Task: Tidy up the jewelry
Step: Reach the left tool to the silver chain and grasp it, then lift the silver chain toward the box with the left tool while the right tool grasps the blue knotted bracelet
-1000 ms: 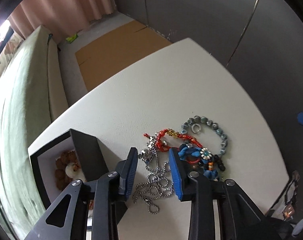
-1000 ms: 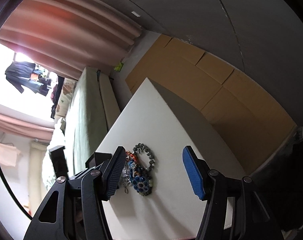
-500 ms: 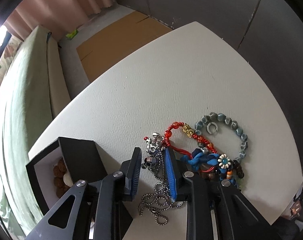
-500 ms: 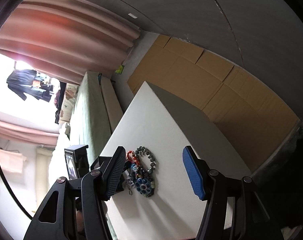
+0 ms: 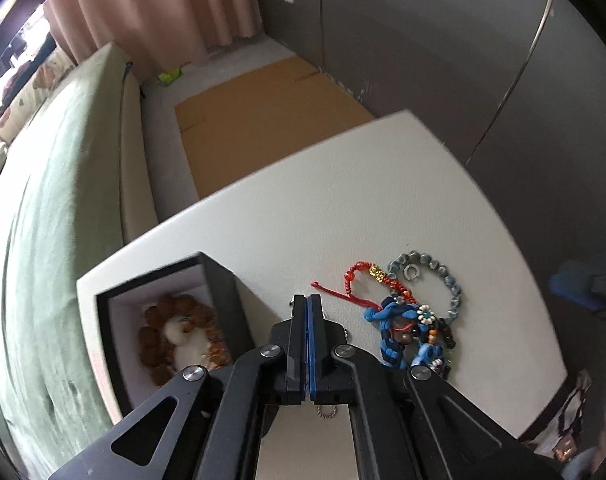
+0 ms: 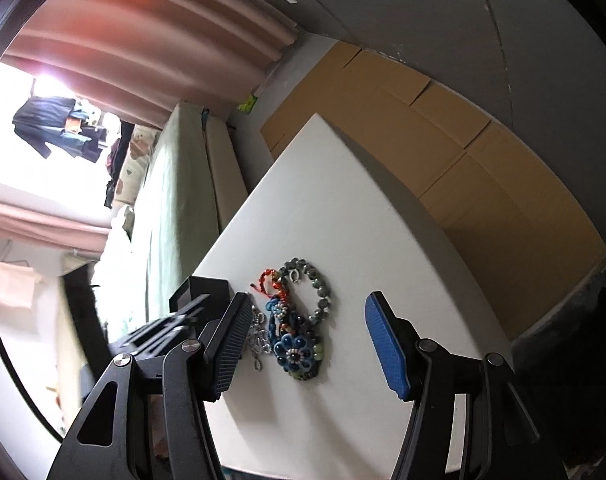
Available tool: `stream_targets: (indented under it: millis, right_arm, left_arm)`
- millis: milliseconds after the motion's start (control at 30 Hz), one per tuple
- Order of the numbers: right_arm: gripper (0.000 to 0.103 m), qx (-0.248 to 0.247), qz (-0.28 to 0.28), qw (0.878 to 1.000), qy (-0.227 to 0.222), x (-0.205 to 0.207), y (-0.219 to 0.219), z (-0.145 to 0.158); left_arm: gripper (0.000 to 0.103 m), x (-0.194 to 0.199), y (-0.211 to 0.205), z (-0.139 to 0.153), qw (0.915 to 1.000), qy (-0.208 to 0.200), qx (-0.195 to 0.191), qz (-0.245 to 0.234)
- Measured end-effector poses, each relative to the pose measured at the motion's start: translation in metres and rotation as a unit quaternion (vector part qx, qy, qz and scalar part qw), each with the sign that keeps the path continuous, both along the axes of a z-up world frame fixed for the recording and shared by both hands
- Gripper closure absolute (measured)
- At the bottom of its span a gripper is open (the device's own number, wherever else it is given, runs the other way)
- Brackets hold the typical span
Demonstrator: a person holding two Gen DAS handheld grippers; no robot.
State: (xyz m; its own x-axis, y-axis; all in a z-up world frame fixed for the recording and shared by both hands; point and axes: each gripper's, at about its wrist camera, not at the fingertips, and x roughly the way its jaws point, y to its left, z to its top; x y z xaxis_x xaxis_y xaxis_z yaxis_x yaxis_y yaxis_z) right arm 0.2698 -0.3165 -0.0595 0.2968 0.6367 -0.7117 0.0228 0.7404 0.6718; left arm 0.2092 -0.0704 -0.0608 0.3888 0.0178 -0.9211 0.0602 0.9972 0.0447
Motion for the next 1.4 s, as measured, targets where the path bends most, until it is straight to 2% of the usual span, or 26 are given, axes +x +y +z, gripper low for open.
stream_targets:
  millis: [100, 333, 400, 467, 500, 700, 767, 800, 867, 1000, 1100, 1200, 1267, 1400]
  right_arm:
    - [0.043, -0.012, 0.019, 1.0, 0.003, 0.003, 0.015, -0.006]
    - [0.043, -0.007, 0.013, 1.0, 0.014, 0.004, 0.018, -0.013]
    - [0.043, -0.006, 0.008, 1.0, 0.011, 0.003, 0.016, -0.01]
    - [0.043, -0.011, 0.007, 1.0, 0.007, 0.003, 0.014, -0.008]
    - [0.043, -0.014, 0.007, 1.0, 0.006, 0.004, 0.013, -0.007]
    - [0.043, -0.017, 0.005, 1.0, 0.004, 0.005, 0.006, -0.006]
    - [0.043, -0.016, 0.001, 1.0, 0.003, 0.005, 0.003, -0.005]
    - [0.043, -0.014, -0.001, 1.0, 0.002, 0.004, 0.001, -0.004]
    - [0.043, -0.012, -0.005, 1.0, 0.001, 0.004, -0.002, -0.003]
    - [0.043, -0.014, -0.005, 1.0, 0.0, 0.003, -0.004, -0.001]
    - [0.043, -0.014, -0.004, 1.0, 0.0, 0.003, -0.005, -0.001]
    - [0.043, -0.013, -0.005, 1.0, -0.001, 0.002, -0.004, -0.001]
    - [0.043, -0.015, 0.0, 1.0, 0.002, 0.002, 0.001, -0.003]
    - [0.043, -0.014, 0.016, 1.0, 0.007, 0.001, 0.012, -0.005]
  left_arm:
    - [0.103, -0.001, 0.003, 0.005, 1.0, 0.001, -0.01, -0.001]
    - [0.1, 0.009, -0.003, -0.023, 0.997, 0.073, -0.026, -0.006]
    - [0.088, 0.012, -0.004, -0.028, 0.9969, 0.077, -0.018, -0.001]
    - [0.052, 0.016, -0.004, -0.03, 0.9968, 0.077, -0.021, 0.007]
    - [0.049, 0.017, -0.005, -0.029, 0.997, 0.073, -0.024, 0.008]
    - [0.049, 0.03, -0.009, -0.038, 0.9956, 0.09, -0.012, 0.023]
    - [0.06, 0.033, -0.013, -0.045, 0.9952, 0.094, 0.008, 0.026]
    - [0.062, 0.034, -0.013, -0.048, 0.9947, 0.098, 0.011, 0.029]
    - [0.063, 0.037, -0.015, -0.054, 0.9939, 0.104, 0.015, 0.035]
    - [0.067, 0.039, -0.023, -0.063, 0.9932, 0.101, 0.05, 0.031]
    - [0.069, 0.037, -0.022, -0.064, 0.9937, 0.096, 0.046, 0.034]
    - [0.077, 0.026, -0.027, -0.064, 0.9933, 0.095, 0.059, 0.028]
    - [0.088, 0.022, -0.027, -0.063, 0.993, 0.093, 0.066, 0.031]
    - [0.089, 0.016, -0.019, -0.06, 0.9937, 0.095, 0.045, 0.037]
